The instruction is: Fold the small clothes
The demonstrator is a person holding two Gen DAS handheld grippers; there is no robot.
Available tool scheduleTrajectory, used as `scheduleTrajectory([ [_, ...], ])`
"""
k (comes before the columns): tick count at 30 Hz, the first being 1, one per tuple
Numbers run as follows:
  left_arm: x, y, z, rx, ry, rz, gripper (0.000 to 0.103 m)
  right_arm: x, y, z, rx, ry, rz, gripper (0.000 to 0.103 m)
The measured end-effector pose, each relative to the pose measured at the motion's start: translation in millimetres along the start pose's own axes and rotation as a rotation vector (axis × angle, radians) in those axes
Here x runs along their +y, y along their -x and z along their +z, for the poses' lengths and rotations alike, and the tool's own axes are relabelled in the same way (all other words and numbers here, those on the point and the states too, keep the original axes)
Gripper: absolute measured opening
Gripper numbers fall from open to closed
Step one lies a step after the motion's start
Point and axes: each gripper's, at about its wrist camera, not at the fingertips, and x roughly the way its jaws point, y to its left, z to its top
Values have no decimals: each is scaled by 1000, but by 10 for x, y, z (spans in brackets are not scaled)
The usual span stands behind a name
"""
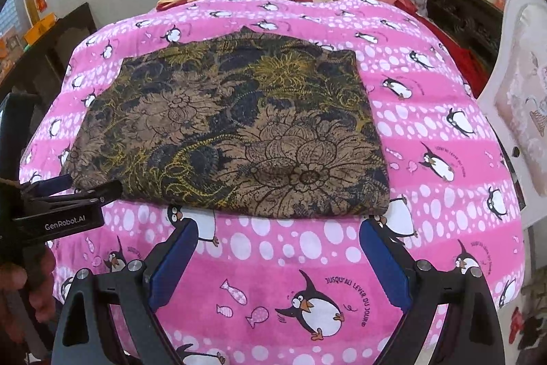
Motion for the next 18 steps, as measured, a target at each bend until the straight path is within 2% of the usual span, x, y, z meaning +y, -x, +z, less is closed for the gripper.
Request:
scheduleTrajectory([
  [18,47,42,154,-22,13,12,103,76,-55,141,1,20,1,94],
])
